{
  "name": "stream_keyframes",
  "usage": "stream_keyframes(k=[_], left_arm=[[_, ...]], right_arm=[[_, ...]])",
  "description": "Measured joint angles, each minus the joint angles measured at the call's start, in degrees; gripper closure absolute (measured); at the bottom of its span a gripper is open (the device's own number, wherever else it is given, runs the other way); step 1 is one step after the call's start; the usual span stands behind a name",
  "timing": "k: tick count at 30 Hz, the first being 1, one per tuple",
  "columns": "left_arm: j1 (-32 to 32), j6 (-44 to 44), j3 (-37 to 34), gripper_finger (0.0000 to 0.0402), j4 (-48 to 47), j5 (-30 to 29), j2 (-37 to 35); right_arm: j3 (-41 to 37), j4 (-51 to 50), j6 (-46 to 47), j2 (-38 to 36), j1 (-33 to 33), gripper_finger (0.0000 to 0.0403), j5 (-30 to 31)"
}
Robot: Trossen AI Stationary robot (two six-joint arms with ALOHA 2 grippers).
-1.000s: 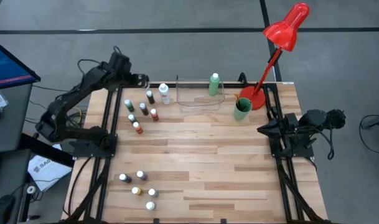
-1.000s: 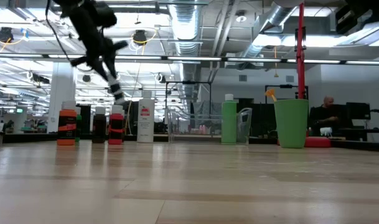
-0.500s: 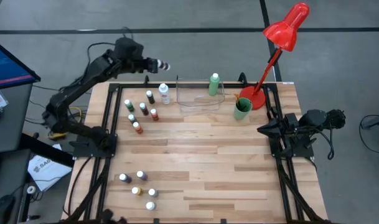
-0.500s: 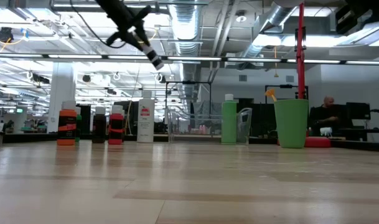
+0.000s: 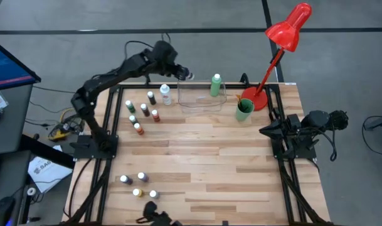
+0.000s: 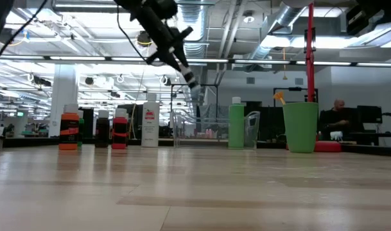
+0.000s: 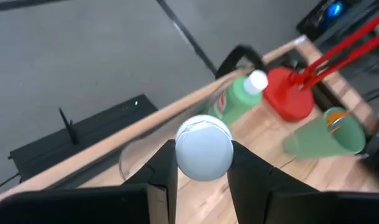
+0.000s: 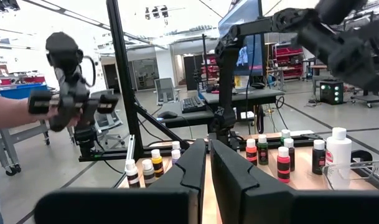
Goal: Pick & Place Paint Supplies
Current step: Put the top small white paint bottle into the transparent bin
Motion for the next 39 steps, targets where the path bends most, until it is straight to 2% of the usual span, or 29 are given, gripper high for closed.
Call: stream_keyframes(k=[17,26,39], left_arm=[[-2.8,6.0,0.1,0.0314,-2.9,-2.9,10.6],[-2.8,14.5,0.1,0.0314,-3.2,-3.5,12.4],[-3.1,17.6,-0.7,0.0314,-3.8,-5.7,12.6]], right_arm=[[0.0,0.0,0.0,0.0,0.0,0.0381,0.0],[0.0,0.0,0.0,0.0,0.0,0.0381,0.0],[0.0,0.0,0.0,0.0,0.0,0.0381,0.0]])
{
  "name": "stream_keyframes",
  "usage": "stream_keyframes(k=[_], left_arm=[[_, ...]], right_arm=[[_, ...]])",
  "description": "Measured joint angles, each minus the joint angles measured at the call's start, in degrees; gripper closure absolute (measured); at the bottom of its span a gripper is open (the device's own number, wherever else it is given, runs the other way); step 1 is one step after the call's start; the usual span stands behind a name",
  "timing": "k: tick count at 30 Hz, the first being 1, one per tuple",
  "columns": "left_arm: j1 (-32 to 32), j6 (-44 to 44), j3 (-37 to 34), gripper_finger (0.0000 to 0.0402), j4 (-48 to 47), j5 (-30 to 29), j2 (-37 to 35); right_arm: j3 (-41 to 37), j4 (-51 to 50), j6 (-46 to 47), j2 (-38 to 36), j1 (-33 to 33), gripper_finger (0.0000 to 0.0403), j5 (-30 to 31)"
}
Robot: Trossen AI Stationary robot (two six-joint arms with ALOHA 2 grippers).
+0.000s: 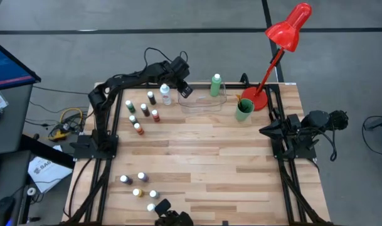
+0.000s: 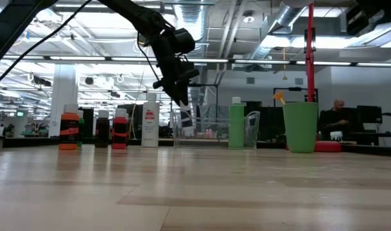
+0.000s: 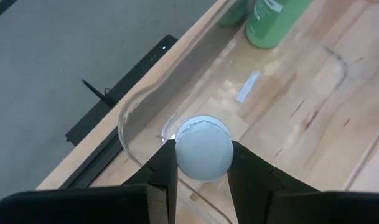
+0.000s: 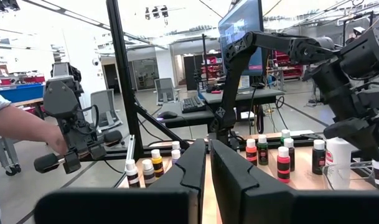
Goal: Pick & Place Paint Supplies
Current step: Put the top small white paint bottle into the transparent bin
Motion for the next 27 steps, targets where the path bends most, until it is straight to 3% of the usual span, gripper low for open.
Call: stream_keyframes(k=[27], left_arm=[[0.0,2.9,-0.3,0.0314,2.6,-1.5,4.7]], right_arm=[[0.0,0.0,0.0,0.0,0.0,0.0381,0.0]])
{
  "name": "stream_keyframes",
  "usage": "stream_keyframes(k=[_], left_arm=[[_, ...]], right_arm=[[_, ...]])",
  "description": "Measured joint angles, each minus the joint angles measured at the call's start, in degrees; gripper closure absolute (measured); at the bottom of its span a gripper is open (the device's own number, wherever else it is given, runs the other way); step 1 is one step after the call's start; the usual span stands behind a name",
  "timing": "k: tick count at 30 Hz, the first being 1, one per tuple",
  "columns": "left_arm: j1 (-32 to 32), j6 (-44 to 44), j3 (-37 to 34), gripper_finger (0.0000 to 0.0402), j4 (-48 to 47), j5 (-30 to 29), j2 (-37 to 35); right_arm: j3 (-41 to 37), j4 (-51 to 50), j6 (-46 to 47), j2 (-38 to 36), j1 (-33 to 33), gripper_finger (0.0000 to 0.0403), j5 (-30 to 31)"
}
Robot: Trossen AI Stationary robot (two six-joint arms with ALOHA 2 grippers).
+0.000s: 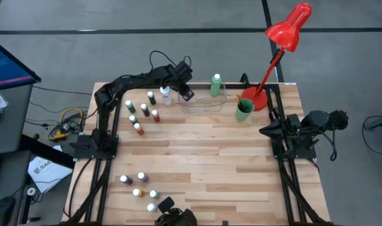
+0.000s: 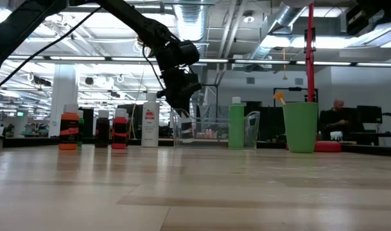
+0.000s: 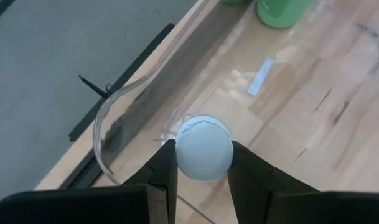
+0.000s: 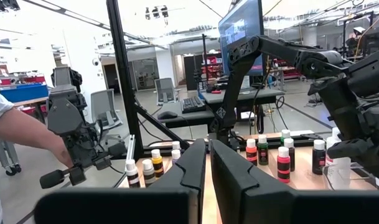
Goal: Pick & Place Paint Supplies
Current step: Put the top small white paint bottle into the transparent bin
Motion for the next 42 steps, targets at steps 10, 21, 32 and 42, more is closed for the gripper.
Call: stream_keyframes(k=[10,21,32,42], left_arm=[[0.1,1.7,0.0,0.0314,0.0,-0.8,0.0],[0.6,2.3,-1.3,0.0314,0.6,-1.3,0.4],[0.8,2.2,-2.0,0.0300,1.0,-1.2,0.3],[0.7,2.2,-2.1,0.0257,1.2,-1.1,0.3]], right_arm=[[0.0,0.0,0.0,0.0,0.0,0.0381,0.0],[0.0,0.0,0.0,0.0,0.0,0.0381,0.0],[0.0,0.0,0.0,0.0,0.0,0.0381,0.0],[0.0,0.0,0.0,0.0,0.0,0.0381,0.0]])
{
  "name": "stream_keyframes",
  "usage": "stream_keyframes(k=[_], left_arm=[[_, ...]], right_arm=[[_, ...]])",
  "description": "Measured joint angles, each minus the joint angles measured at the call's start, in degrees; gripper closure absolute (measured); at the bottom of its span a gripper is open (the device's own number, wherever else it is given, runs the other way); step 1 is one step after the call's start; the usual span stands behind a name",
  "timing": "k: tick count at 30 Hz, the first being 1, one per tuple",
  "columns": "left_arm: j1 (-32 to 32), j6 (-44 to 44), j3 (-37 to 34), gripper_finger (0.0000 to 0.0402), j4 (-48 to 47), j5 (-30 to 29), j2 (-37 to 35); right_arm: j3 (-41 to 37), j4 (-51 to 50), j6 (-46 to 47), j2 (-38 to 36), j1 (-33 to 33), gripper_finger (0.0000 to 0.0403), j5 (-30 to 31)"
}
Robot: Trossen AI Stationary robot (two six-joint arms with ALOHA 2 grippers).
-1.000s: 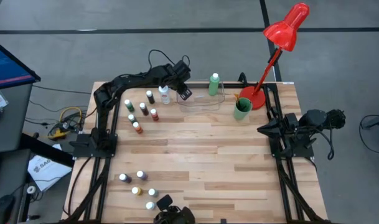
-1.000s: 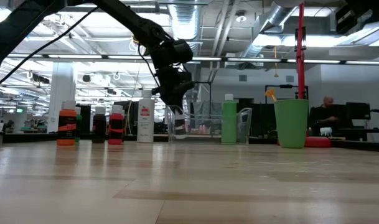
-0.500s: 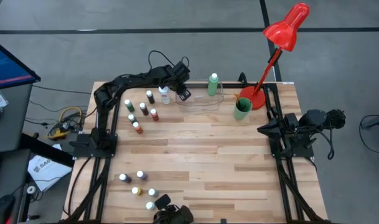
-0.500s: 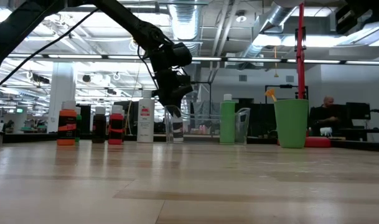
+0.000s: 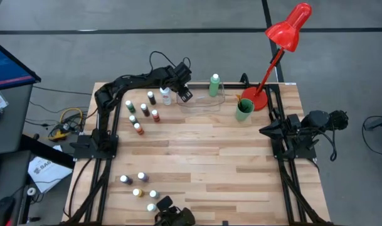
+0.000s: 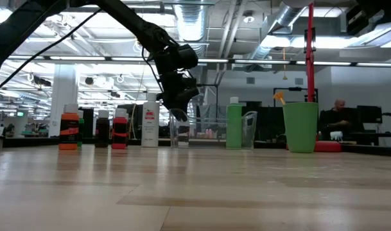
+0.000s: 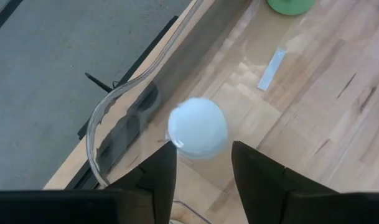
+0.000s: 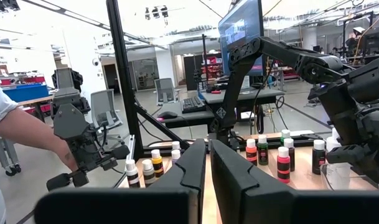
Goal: Pick & Place Paint Supplies
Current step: Put the top small white paint bottle into the transparent bin, then put the small black paint bottle into the transparent bin
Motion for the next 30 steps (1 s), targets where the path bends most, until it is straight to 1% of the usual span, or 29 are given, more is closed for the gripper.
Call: stream_keyframes(k=[11,16,21,24,28,30], left_arm=[[0.0,0.0,0.0,0.0253,0.5,-0.2,0.0],[0.0,0.0,0.0,0.0241,0.5,-0.3,-1.3],[0.0,0.0,0.0,0.0222,0.5,-0.8,-4.7],[-0.2,-0.1,0.0,0.0216,-0.1,-0.8,-8.0],[-0.6,-0.2,0.0,0.0213,-1.5,-0.8,-14.3],[-0.7,-0.1,0.0,0.0213,-3.9,-0.8,-18.3]], right_arm=[[0.0,0.0,0.0,0.0,0.0,0.0381,0.0],[0.0,0.0,0.0,0.0,0.0,0.0381,0.0],[0.0,0.0,0.0,0.0,0.0,0.0381,0.0],[0.0,0.0,0.0,0.0,0.0,0.0381,0.0],[0.0,0.0,0.0,0.0,0.0,0.0381,0.0],[0.0,0.0,0.0,0.0,0.0,0.0381,0.0]])
